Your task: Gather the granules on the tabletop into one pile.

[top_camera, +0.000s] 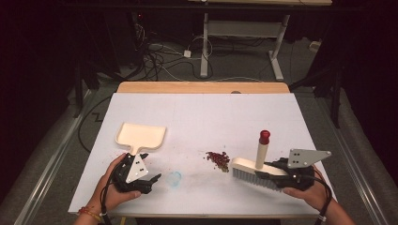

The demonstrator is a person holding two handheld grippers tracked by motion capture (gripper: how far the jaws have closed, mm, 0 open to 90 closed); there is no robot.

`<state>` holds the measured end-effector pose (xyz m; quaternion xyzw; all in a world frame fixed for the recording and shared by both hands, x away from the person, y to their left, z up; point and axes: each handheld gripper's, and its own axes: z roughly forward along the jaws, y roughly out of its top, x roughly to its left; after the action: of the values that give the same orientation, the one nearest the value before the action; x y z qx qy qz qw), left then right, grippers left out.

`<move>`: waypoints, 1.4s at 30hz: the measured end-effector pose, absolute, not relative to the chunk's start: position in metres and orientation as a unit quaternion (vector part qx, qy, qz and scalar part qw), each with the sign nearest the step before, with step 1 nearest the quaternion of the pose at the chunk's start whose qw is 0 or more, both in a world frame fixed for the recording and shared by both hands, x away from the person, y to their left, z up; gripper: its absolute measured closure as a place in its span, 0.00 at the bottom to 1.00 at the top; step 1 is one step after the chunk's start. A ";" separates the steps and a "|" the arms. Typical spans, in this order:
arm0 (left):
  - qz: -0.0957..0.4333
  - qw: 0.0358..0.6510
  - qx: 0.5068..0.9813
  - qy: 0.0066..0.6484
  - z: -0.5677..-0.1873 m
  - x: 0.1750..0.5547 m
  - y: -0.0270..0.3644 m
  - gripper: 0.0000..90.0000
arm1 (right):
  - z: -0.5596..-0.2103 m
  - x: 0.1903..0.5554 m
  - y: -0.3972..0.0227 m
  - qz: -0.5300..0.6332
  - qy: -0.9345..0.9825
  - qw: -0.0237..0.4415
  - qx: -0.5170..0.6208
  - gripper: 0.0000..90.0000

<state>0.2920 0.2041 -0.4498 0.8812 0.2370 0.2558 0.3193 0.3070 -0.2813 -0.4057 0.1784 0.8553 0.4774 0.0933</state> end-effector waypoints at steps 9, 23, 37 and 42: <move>0.254 0.319 0.883 0.234 -0.450 0.294 0.201 0.22 | -0.408 0.325 -0.317 0.448 0.856 0.037 0.256 0.75; 0.244 0.312 0.889 0.230 -0.453 0.297 0.197 0.22 | -0.419 0.404 -0.315 0.384 0.885 -0.002 0.264 0.64; 0.235 0.310 0.895 0.219 -0.456 0.300 0.188 0.22 | -0.422 0.443 -0.322 0.379 0.846 0.134 0.350 0.48; 0.238 0.315 0.891 0.222 -0.455 0.300 0.189 0.22 | -0.406 0.415 -0.317 0.403 0.819 0.236 0.334 0.41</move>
<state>0.2996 0.1894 -0.4546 0.8914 0.2217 0.2383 0.3153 0.4146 -0.3167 -0.4056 0.3337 0.8191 0.4026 0.2357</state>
